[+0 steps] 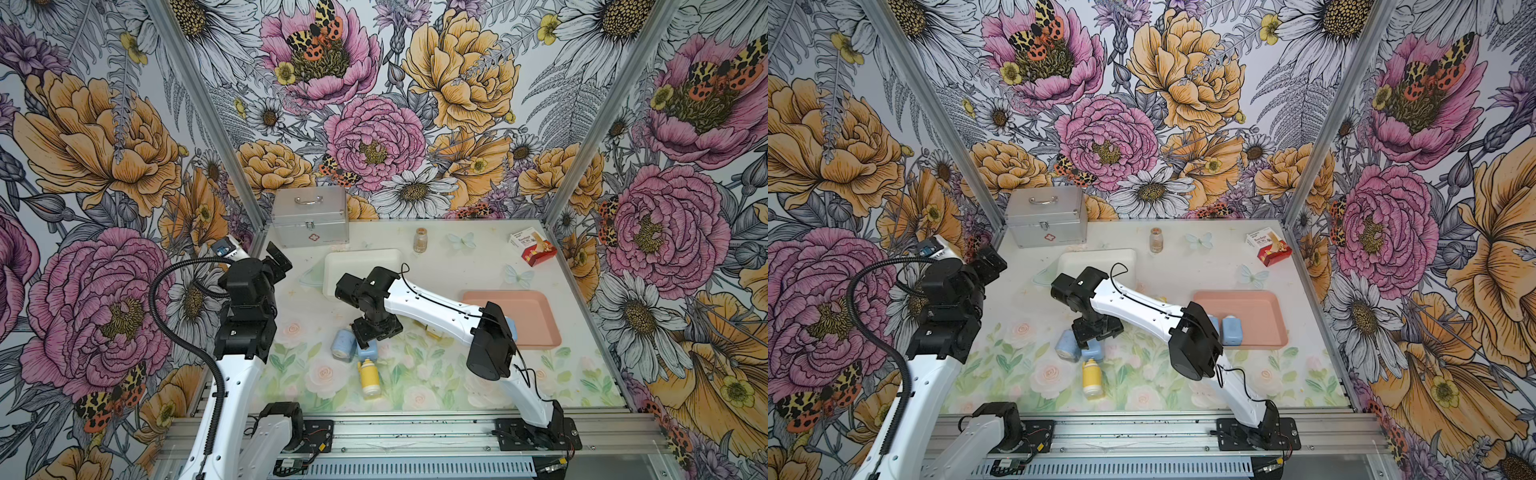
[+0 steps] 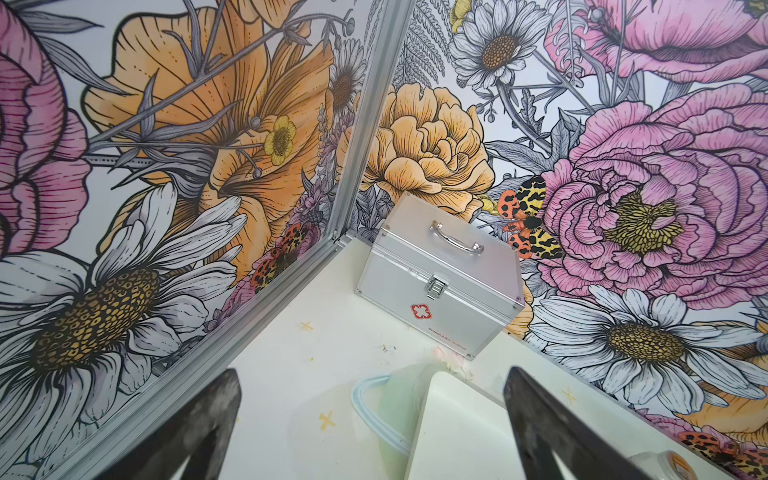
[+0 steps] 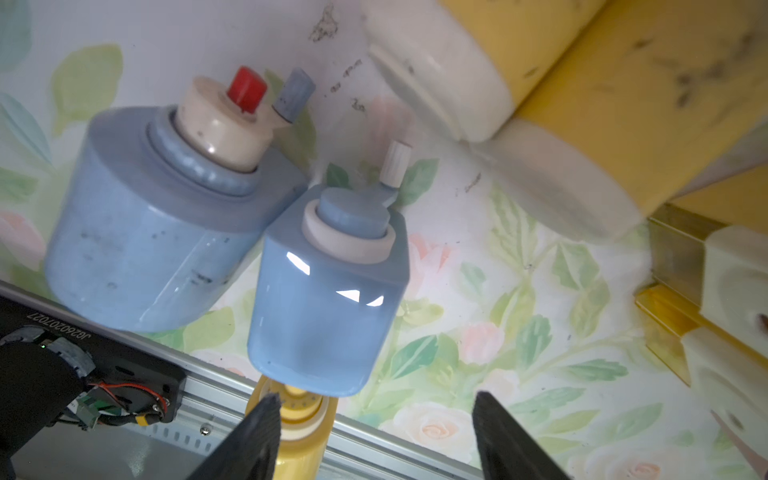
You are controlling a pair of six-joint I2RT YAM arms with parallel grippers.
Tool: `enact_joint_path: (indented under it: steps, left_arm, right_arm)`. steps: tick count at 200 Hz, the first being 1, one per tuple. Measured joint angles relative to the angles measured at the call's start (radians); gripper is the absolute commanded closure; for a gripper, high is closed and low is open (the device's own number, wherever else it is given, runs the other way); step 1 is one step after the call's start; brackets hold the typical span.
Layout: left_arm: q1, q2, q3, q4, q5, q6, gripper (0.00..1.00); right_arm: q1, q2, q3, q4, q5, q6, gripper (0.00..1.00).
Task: Place the pencil sharpeners by color into the storage box
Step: Pick up the pencil sharpener from the center of the board.
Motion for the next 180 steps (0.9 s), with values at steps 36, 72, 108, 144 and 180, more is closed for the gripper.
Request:
enact_joint_path:
  steps: [36, 72, 108, 144, 180]
  left_arm:
    - [0.005, 0.000, 0.000, 0.000, 0.006, -0.005, 0.01]
    - [0.005, 0.000, 0.000, 0.000, 0.010, -0.011, 0.01]
    - [0.006, 0.000, 0.000, 0.000, 0.016, -0.018, 0.01]
    - [0.006, 0.000, 0.000, 0.000, 0.019, -0.018, 0.01]
    - [0.006, 0.000, 0.000, 0.000, 0.023, -0.018, 0.01]
  right_arm:
    - [-0.001, 0.009, 0.000, 0.025, -0.014, 0.022, 0.25]
    - [-0.002, 0.026, 0.000, 0.040, -0.024, 0.035, 0.25]
    - [-0.002, 0.034, 0.000, 0.055, -0.037, 0.048, 0.25]
    - [-0.003, 0.037, 0.000, 0.061, -0.044, 0.055, 0.26]
    - [-0.003, 0.039, 0.000, 0.069, -0.047, 0.056, 0.27]
